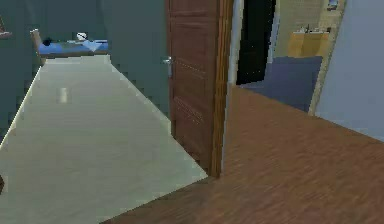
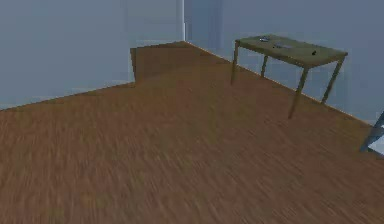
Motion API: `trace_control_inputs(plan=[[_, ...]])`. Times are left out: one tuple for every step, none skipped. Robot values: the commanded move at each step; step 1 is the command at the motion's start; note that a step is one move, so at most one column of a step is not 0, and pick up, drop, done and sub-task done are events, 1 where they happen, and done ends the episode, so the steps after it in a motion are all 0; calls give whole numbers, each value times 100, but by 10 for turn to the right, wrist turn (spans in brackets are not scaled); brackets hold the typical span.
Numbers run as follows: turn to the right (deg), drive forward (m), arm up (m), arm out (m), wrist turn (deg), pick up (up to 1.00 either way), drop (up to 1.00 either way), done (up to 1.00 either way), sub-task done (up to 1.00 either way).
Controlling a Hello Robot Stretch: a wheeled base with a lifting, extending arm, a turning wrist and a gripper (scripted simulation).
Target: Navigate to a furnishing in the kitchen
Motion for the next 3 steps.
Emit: trace_control_inputs(plan=[[300, 0, 0, 0, 0, 0, 0, 0, 0], [0, 100, 0, 0, 0, 0, 0, 0, 0], [30, 0, 0, 0, 0, 0, 0, 0, 0]])
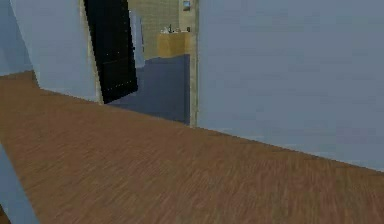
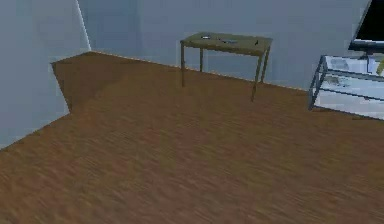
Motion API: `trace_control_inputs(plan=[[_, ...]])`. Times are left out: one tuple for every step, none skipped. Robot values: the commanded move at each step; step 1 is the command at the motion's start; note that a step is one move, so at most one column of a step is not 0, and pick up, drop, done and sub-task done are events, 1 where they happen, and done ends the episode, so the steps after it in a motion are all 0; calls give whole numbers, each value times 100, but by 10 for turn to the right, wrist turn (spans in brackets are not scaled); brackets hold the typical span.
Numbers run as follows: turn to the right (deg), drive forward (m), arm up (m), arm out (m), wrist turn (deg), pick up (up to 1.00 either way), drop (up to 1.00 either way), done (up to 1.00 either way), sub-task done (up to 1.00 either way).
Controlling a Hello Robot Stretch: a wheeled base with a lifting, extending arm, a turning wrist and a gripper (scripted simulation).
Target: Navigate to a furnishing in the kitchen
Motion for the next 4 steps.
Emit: trace_control_inputs(plan=[[0, 50, 0, 0, 0, 0, 0, 0, 0], [-180, 0, 0, 0, 0, 0, 0, 0, 0], [0, 100, 0, 0, 0, 0, 0, 0, 0], [-30, 0, 0, 0, 0, 0, 0, 0, 0]])
